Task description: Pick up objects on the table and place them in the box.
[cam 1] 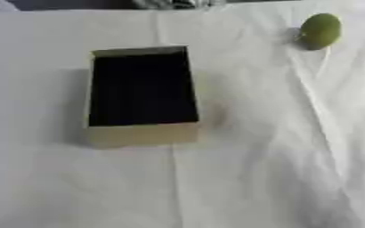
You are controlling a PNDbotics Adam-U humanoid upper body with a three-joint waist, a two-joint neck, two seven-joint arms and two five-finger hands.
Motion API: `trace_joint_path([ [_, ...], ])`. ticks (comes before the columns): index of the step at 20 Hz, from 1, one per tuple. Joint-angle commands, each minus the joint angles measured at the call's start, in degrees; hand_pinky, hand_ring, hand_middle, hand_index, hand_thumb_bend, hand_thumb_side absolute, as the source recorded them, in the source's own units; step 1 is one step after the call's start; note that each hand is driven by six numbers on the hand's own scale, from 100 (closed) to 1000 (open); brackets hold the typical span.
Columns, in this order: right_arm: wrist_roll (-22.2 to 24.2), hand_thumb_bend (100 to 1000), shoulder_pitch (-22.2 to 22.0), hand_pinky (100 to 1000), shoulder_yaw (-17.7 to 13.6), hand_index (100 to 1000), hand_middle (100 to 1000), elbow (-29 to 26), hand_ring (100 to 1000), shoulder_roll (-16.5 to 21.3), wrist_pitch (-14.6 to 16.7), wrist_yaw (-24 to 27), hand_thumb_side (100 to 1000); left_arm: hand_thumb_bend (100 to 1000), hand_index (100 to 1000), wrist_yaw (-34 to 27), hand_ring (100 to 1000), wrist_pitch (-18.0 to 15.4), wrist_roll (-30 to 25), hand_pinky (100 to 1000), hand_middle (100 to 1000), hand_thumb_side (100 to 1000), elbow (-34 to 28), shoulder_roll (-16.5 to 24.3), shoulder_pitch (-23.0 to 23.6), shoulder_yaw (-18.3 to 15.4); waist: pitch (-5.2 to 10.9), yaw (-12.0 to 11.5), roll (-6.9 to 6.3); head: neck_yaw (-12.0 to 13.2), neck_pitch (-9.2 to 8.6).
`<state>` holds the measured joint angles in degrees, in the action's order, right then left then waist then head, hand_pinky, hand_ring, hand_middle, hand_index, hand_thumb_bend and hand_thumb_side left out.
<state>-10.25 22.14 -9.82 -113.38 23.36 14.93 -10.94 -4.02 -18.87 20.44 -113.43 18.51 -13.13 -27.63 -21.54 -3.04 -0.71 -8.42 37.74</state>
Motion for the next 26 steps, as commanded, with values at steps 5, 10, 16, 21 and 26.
trace_joint_path([
  [5,0.5,100,0.2,761,-0.2,841,758,-1.2,779,0.9,0.2,0.3,635,503,756,0.1,618,0.0,-0.1,652,607,476,-1.2,1.5,-0.1,-0.2,1.35,0.2,0.01,0.2,-0.2],
  [10,-0.4,100,-0.8,792,-0.6,843,775,-1.2,806,8.3,-1.4,-2.0,621,503,756,0.4,618,0.0,-0.1,652,607,476,-1.2,2.1,0.4,-0.2,1.6,0.4,0.4,0.8,0.54],
  [16,1.8,100,-5.1,832,1.3,874,837,-0.7,865,23.6,-8.2,-8.6,509,502,756,0.9,618,-0.2,0.1,652,608,477,-1.0,3.0,1.0,-0.3,1.78,0.8,1.05,1.9,0.99],
  [21,12.0,100,-6.2,871,2.8,936,928,3.8,953,33.5,-9.6,-14.0,405,500,756,0.9,618,-0.3,-0.1,651,608,478,-0.9,3.3,1.0,-0.1,1.72,0.9,1.19,2.2,0.93],
  [26,21.6,100,-4.9,881,3.6,932,945,6.6,970,37.9,-8.1,-16.3,284,498,756,0.9,618,-0.4,-0.1,651,608,479,-0.7,3.4,1.1,-0.1,1.57,0.7,1.28,2.3,0.86],
])
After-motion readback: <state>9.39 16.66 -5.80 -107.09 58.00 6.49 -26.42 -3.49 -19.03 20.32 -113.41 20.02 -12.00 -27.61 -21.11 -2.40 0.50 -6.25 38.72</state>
